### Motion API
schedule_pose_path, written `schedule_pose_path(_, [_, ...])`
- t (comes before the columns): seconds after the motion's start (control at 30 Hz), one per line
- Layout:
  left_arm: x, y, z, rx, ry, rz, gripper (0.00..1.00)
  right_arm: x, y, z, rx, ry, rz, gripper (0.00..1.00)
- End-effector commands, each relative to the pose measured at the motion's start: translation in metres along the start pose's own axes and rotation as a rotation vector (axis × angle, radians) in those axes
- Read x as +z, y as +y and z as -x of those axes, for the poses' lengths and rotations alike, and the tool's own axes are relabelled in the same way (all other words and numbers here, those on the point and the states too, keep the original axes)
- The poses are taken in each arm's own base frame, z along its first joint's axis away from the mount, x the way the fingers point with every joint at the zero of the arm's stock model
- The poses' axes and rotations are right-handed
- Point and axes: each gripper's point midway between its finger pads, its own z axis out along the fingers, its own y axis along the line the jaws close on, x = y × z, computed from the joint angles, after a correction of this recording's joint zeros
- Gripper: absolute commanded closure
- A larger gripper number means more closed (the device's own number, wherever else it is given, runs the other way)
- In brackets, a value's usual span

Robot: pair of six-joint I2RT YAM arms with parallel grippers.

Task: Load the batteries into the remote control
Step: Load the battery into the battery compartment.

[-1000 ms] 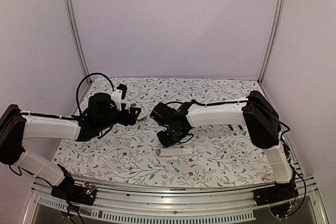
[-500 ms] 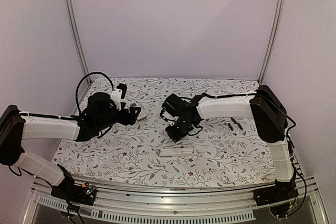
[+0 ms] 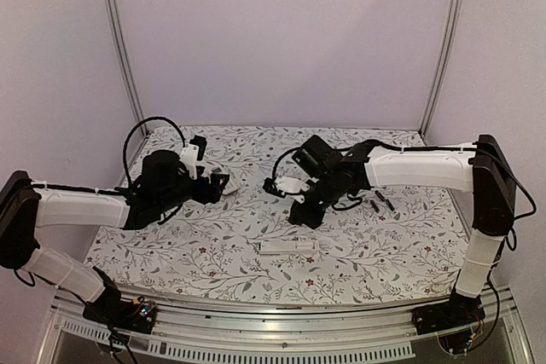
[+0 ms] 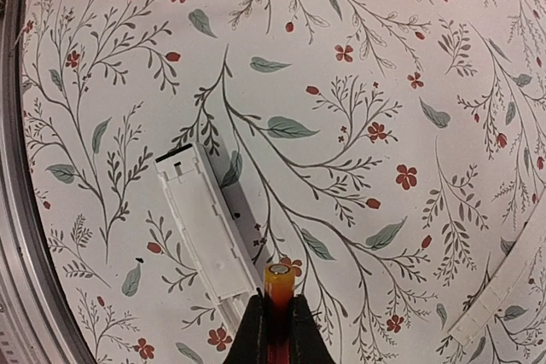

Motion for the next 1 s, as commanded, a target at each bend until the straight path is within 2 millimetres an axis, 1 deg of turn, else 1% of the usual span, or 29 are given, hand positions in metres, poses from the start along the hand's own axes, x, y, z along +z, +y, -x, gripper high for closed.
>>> schedule_pose_path(0.0, [-0.002, 0.0, 0.007, 0.006, -0.026, -0.006, 0.16, 0.01, 0.003, -0.024, -0.13, 0.08, 0.008, 1.0])
schedule_pose_path(0.1, [-0.002, 0.0, 0.005, 0.008, -0.022, -0.005, 0.16, 0.018, 0.008, -0.032, -0.159, 0.103, 0.018, 1.0])
schedule_pose_path(0.2, [-0.002, 0.0, 0.005, 0.009, -0.022, -0.006, 0.16, 0.024, 0.02, -0.039, -0.2, 0.107, 0.034, 1.0])
schedule_pose_path(0.27, [-0.001, 0.0, 0.004, 0.01, -0.018, -0.004, 0.16, 0.027, 0.023, -0.046, -0.222, 0.123, 0.033, 1.0])
schedule_pose_path(0.47, [0.001, 0.0, 0.003, 0.011, -0.013, -0.008, 0.16, 0.032, 0.022, -0.055, -0.252, 0.14, 0.019, 1.0])
schedule_pose_path(0.63, [0.001, 0.0, 0.002, 0.012, -0.01, -0.004, 0.16, 0.037, 0.014, -0.053, -0.278, 0.144, -0.02, 1.0])
schedule_pose_path(0.83, [0.0, 0.0, 0.003, 0.015, -0.014, -0.003, 0.16, 0.04, 0.016, -0.061, -0.318, 0.174, -0.019, 1.0])
schedule_pose_path(0.97, [0.001, 0.0, 0.002, 0.015, -0.01, -0.004, 0.16, 0.034, 0.019, -0.061, -0.337, 0.162, -0.017, 1.0])
